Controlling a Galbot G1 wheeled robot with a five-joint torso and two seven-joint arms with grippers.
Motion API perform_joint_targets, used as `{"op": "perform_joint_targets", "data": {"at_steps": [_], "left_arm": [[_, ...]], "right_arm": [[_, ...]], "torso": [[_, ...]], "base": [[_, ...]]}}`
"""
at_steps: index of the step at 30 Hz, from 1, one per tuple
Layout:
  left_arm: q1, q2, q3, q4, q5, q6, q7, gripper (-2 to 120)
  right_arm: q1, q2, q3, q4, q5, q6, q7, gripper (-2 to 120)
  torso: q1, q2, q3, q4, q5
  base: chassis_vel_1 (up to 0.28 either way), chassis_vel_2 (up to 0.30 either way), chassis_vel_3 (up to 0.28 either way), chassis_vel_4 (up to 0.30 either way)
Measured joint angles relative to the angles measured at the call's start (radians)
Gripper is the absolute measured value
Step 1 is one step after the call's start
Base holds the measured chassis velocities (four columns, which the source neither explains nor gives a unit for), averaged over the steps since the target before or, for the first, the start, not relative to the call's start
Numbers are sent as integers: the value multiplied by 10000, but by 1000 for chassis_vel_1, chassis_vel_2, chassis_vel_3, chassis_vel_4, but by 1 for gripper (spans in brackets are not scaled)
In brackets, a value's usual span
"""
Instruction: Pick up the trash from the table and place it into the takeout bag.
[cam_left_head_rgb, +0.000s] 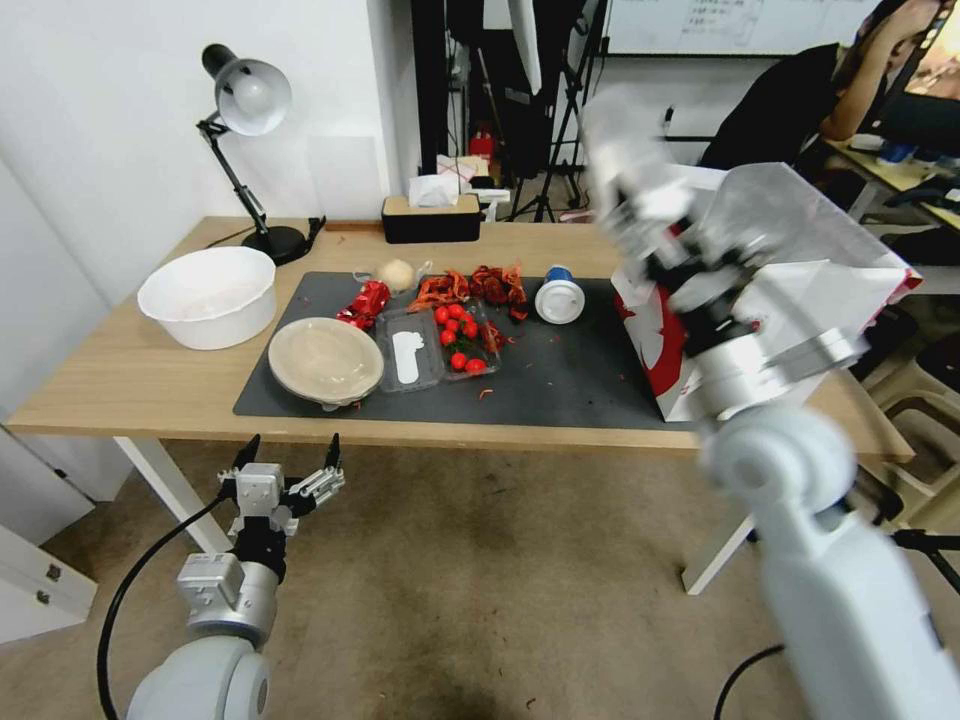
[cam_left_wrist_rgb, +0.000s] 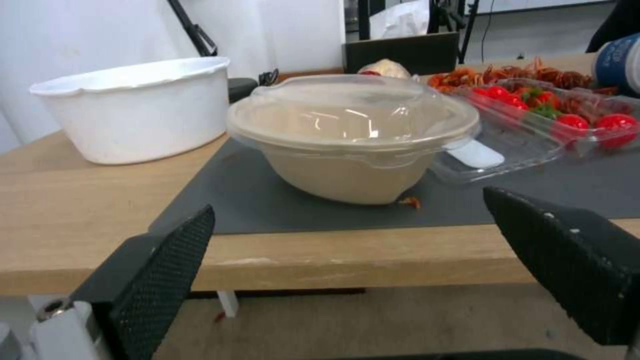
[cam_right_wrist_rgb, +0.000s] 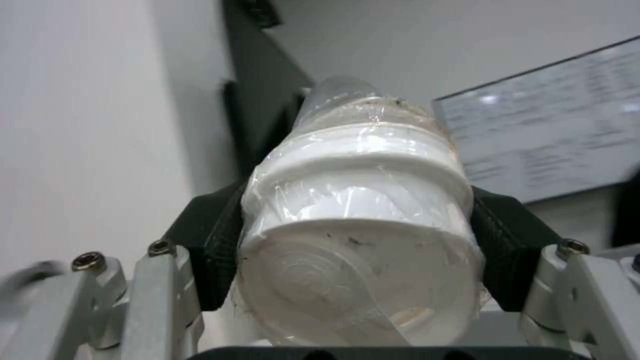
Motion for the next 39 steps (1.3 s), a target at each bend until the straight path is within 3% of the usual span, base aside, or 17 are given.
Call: {"op": "perform_joint_targets", "data": {"at_steps": [7,12,16,22,27,33,34,39], "left_arm": [[35,-72,98,-42,145,-25,35,100],[75,-77,81,-85,194,-75,48,100],[107,-66,39,-119,198,-102,49,100],[127,-69,30,-124,198,-131,49,100],[110,-65,44,-125,198,-134,52,100],[87,-36,53,-128,197,-134,53,100],[85,-27,53,-132,192,-141,55,100],[77,3,63,-136,165,-169,67,100]], "right_arm": [[347,-318,426,-394,262,-1577,2349,67],[370,-259,380,-390,409,-2287,3047,67],[375,-198,337,-366,418,-2519,3198,80],[353,-189,356,-305,448,-2554,3206,99],[325,-236,487,-211,670,-2436,3151,100],[103,-306,614,232,1848,-1024,1674,100],[-135,-314,608,492,1984,-611,986,100],[-720,-313,422,998,1919,-267,271,100]], "torso": [[0,0,0,2,0],[0,-1,0,2,0],[0,-1,0,2,-1],[0,0,0,3,-3],[0,-1,0,1,-1],[0,0,0,3,-3],[-1,0,-1,1,-4],[-1,0,-1,2,-2]], "base": [[0,0,0,0],[0,0,0,0],[0,0,0,0],[0,0,0,0],[0,0,0,0],[0,0,0,0],[0,0,0,0],[0,0,0,0]]}}
